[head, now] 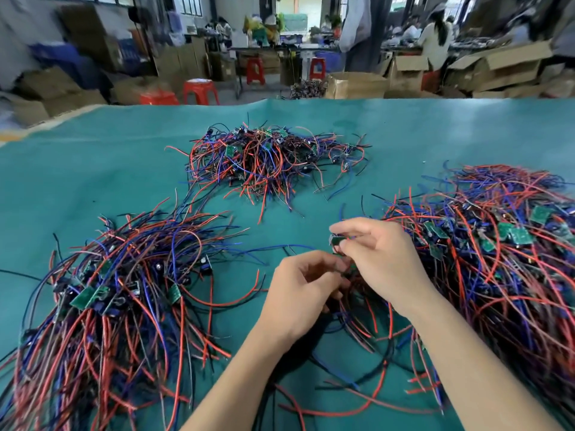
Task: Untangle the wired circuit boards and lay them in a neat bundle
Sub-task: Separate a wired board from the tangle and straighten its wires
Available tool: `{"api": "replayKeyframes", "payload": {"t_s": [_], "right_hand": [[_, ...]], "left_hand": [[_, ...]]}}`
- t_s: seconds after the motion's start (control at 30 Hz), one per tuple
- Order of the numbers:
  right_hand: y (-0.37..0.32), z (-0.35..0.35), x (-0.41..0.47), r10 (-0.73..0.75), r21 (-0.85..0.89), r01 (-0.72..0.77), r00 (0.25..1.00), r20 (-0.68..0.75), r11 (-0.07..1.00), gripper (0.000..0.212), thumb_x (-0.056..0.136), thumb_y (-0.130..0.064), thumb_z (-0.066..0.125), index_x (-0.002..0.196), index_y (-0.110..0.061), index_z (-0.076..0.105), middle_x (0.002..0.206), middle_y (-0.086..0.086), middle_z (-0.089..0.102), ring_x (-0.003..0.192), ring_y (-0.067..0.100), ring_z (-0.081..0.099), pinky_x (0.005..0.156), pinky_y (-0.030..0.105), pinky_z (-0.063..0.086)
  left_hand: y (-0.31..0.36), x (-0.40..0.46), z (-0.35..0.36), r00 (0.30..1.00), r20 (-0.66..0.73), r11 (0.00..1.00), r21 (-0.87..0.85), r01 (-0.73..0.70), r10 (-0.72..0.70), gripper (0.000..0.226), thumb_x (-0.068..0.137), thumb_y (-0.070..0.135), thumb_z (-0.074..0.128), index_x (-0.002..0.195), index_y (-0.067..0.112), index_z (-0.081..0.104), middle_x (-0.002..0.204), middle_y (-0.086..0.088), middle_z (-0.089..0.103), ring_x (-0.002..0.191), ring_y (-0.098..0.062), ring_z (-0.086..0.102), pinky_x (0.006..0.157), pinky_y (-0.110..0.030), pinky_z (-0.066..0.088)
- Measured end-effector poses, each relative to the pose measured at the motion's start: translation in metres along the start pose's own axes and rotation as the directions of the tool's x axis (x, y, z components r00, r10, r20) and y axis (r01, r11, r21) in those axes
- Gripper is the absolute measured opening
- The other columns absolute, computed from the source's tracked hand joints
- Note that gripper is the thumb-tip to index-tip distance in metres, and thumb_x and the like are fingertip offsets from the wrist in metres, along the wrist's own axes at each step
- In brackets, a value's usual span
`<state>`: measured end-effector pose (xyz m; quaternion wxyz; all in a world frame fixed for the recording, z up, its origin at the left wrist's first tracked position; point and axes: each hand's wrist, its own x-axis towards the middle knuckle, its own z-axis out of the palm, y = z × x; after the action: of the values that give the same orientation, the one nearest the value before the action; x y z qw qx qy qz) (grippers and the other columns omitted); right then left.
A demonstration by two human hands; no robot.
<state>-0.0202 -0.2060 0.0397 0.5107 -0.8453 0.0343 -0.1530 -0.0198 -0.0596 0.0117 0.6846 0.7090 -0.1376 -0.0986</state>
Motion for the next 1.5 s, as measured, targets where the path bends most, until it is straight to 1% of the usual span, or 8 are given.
{"api": "replayKeyframes", "payload": {"t_s": [0.17,0.43,0.63,0.93,1.2,1.33,1.43,1.5], "right_hand": [[-0.003,-0.007,-0.001,0.021,0.254,0.009,0.993,-0.115,0.967,0.036,0.076,0.003,0.074,0.091,-0.029,0.079,0.093,-0.01,0.079,0.081,0.012,0.077,0.077,0.027,0.057],[-0.007,0.007,-0.008,-0.119,0.014,0.119,0.993,0.004,0.993,0.039,0.077,0.001,0.072,0.089,-0.036,0.076,0.09,-0.026,0.076,0.076,-0.004,0.071,0.071,0.011,0.053],[-0.007,0.005,-0.008,0.002,0.192,-0.004,1.0,0.013,0.981,0.025,0.066,-0.02,0.075,0.088,-0.031,0.075,0.074,-0.001,0.076,0.058,0.011,0.067,0.06,0.023,0.05],[-0.006,-0.007,-0.004,0.103,0.223,-0.124,0.989,0.104,0.967,0.01,0.083,-0.011,0.079,0.074,-0.014,0.075,0.059,0.007,0.069,0.036,0.018,0.053,0.035,0.018,0.031],[-0.009,-0.016,-0.005,0.153,0.415,-0.239,0.961,0.229,0.878,0.014,0.087,-0.01,0.075,0.073,-0.009,0.075,0.056,0.008,0.057,0.034,0.015,0.043,0.036,0.018,0.029],[-0.006,-0.007,-0.004,0.068,0.396,0.001,0.985,-0.16,0.918,0.013,0.087,-0.015,0.076,0.075,-0.021,0.079,0.058,0.005,0.067,0.036,0.015,0.049,0.037,0.021,0.033],[-0.001,-0.003,-0.004,-0.059,0.189,0.186,0.845,-0.531,0.964,0.009,0.087,-0.028,0.072,0.081,-0.032,0.077,0.064,-0.002,0.072,0.042,0.016,0.061,0.047,0.031,0.047],[0.0,0.0,-0.005,-0.164,0.031,0.219,0.811,-0.562,0.975,0.008,0.089,-0.033,0.069,0.089,-0.03,0.076,0.069,-0.007,0.074,0.052,0.018,0.067,0.058,0.045,0.057]], "left_hand": [[0.002,0.002,0.001,0.999,-0.05,0.991,-0.137,0.01,-0.017,0.017,0.1,0.011,0.052,0.097,0.006,0.067,0.078,-0.005,0.07,0.067,-0.015,0.063,0.047,-0.021,0.047],[0.002,0.003,0.0,0.997,-0.073,0.99,-0.14,-0.035,0.025,0.025,0.102,0.02,0.053,0.091,0.005,0.07,0.075,-0.007,0.067,0.067,-0.01,0.063,0.049,-0.022,0.049],[0.0,0.004,-0.004,0.994,-0.103,0.975,-0.213,-0.057,0.036,0.023,0.102,0.018,0.053,0.089,0.006,0.068,0.082,-0.01,0.066,0.076,-0.013,0.062,0.049,-0.02,0.047],[-0.005,0.006,-0.005,0.98,-0.19,0.989,-0.126,-0.082,0.057,0.023,0.101,0.022,0.056,0.087,0.013,0.072,0.068,0.001,0.062,0.046,-0.013,0.045,0.044,-0.018,0.038],[-0.004,0.005,-0.004,0.985,-0.15,0.978,-0.175,-0.116,0.09,0.024,0.1,0.013,0.057,0.123,0.021,0.061,0.08,-0.006,0.073,0.06,-0.014,0.061,0.042,-0.022,0.043],[-0.002,0.005,-0.002,0.976,-0.212,0.963,-0.246,-0.107,0.054,0.018,0.097,0.011,0.062,0.114,0.012,0.061,0.094,-0.007,0.073,0.079,-0.014,0.067,0.05,-0.024,0.051],[-0.006,0.006,-0.003,0.967,-0.238,0.965,-0.22,-0.146,0.092,0.009,0.092,0.003,0.066,0.098,0.007,0.06,0.079,-0.003,0.059,0.072,-0.012,0.056,0.055,-0.026,0.053],[-0.006,0.005,-0.004,0.975,-0.198,0.972,-0.192,-0.136,0.098,0.007,0.094,0.005,0.065,0.089,0.009,0.062,0.073,-0.004,0.057,0.069,-0.014,0.056,0.053,-0.024,0.05]]}}
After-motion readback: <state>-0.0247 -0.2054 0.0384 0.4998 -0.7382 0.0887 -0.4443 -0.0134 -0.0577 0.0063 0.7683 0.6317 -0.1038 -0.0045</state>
